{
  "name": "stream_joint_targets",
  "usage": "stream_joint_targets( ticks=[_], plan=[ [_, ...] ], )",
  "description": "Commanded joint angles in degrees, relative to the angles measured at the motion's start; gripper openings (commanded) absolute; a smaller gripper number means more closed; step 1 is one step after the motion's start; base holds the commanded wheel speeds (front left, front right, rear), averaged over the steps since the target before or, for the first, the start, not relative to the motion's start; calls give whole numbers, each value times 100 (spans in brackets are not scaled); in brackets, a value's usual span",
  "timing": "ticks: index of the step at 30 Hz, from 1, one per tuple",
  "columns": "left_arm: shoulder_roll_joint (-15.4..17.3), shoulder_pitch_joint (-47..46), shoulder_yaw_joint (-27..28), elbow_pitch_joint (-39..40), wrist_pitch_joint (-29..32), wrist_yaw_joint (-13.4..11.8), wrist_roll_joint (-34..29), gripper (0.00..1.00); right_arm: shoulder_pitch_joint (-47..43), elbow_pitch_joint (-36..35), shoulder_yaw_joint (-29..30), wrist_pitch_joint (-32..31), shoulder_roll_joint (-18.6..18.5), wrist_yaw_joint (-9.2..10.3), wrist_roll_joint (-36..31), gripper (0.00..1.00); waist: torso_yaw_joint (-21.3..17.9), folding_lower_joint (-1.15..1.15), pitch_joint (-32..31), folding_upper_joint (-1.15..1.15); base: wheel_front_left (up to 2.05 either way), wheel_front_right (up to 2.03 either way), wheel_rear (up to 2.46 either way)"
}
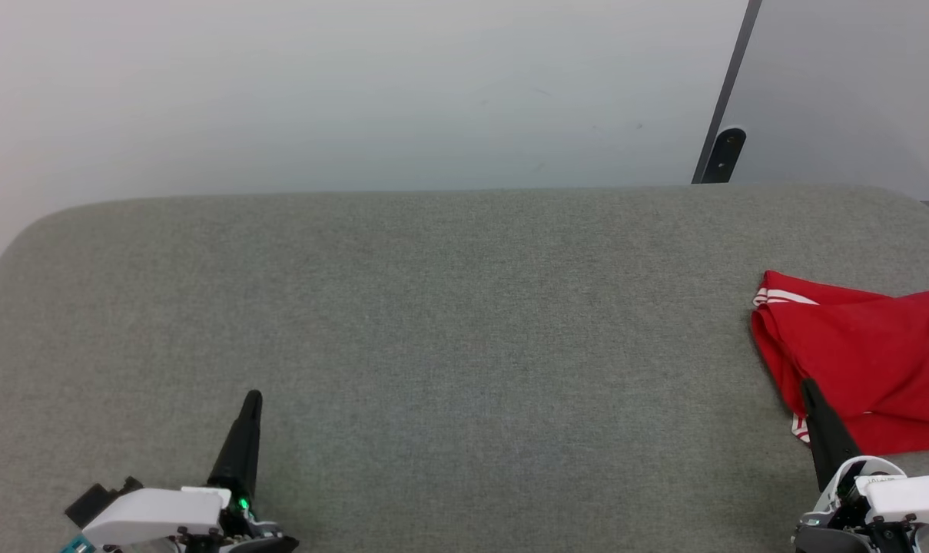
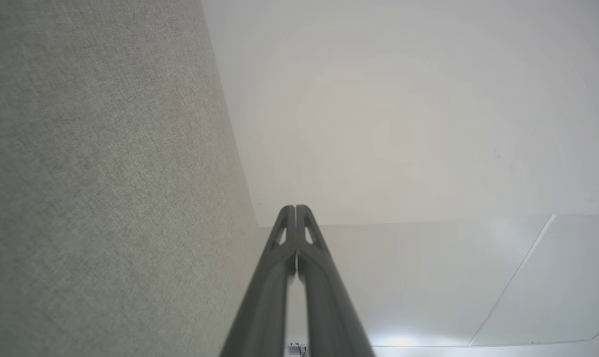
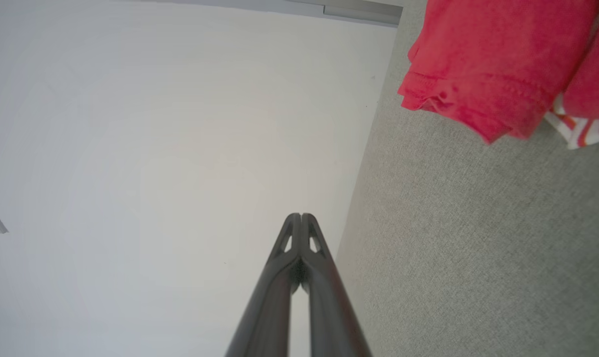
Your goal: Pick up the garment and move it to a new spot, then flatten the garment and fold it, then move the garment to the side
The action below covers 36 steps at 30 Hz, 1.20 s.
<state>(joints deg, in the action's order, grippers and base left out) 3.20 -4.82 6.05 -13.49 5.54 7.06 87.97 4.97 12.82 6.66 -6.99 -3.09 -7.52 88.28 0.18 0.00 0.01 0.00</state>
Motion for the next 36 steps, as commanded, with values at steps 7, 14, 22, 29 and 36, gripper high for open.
stream_joint_targets(
  ticks=[7,14,22,29,36],
  plan=[
    [-26,-138,51,-45,87,57,305,0,134,93,-18,46,25,6,309,0,-10,0,10,0,0,0,0],
    [-38,-183,68,-70,118,63,446,0,163,139,-19,61,32,6,421,0,-18,0,17,0,0,0,0],
    [-37,-182,66,-70,119,63,446,0,148,139,-19,62,31,6,421,0,-18,0,17,0,0,0,0],
    [-38,-182,67,-70,119,64,445,0,148,139,-20,62,31,6,421,0,-18,0,17,0,0,0,0],
    [-38,-181,67,-70,119,64,445,0,148,139,-20,63,31,6,421,0,-18,0,17,0,0,0,0]
  ],
)
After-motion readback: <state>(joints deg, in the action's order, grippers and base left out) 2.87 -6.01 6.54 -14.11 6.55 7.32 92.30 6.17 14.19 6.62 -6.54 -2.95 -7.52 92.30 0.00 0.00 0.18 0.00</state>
